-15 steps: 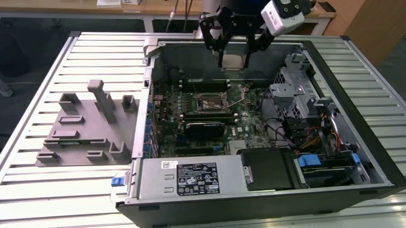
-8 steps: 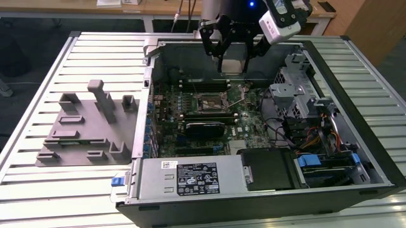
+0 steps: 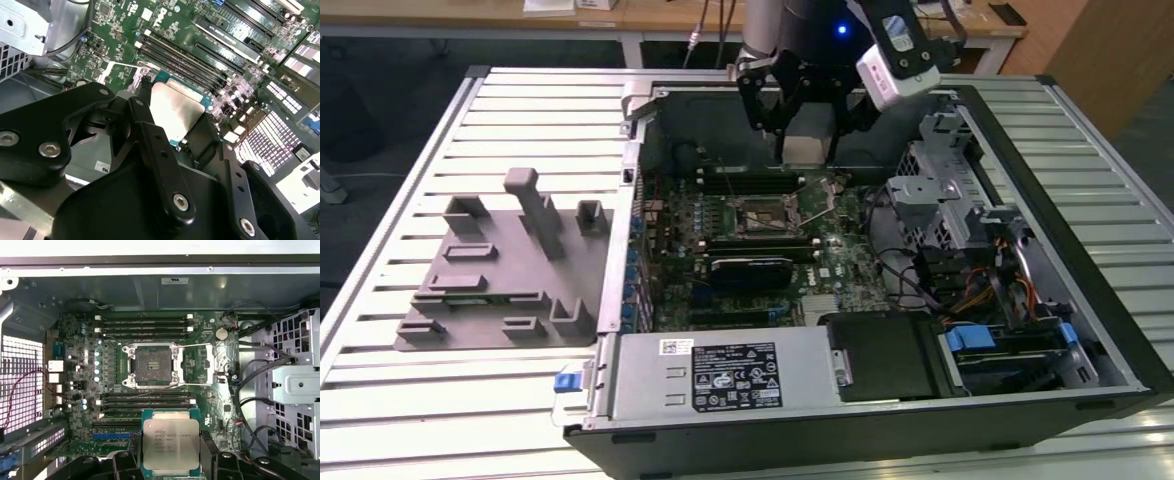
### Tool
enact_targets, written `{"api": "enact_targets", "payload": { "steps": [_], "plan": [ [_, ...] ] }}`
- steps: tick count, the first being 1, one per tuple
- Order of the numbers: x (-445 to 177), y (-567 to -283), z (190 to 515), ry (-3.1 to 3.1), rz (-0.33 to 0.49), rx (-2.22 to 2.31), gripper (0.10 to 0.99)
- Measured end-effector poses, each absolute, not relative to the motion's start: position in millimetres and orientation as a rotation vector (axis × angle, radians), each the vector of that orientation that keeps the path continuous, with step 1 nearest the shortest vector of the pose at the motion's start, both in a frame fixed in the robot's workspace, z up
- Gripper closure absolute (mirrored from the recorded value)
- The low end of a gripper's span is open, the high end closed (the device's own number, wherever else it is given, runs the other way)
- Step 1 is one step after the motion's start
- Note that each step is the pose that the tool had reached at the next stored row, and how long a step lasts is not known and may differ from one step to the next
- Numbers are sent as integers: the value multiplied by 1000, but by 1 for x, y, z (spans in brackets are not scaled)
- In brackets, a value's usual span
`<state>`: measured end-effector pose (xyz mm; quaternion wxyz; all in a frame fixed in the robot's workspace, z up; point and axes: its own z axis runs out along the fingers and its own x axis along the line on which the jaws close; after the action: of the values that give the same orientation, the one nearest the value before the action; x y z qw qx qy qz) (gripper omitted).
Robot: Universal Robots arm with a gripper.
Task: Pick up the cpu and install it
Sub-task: 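Pick up the cpu and move it towards the insertion slot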
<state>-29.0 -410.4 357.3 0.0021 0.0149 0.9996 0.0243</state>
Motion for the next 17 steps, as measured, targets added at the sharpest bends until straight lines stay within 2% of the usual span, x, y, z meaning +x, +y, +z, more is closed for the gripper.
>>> {"api": "enact_targets", "payload": {
  "steps": [17],
  "plan": [
    [-29, -409, 326, 3136, 76, 47, 545]
  ]
}}
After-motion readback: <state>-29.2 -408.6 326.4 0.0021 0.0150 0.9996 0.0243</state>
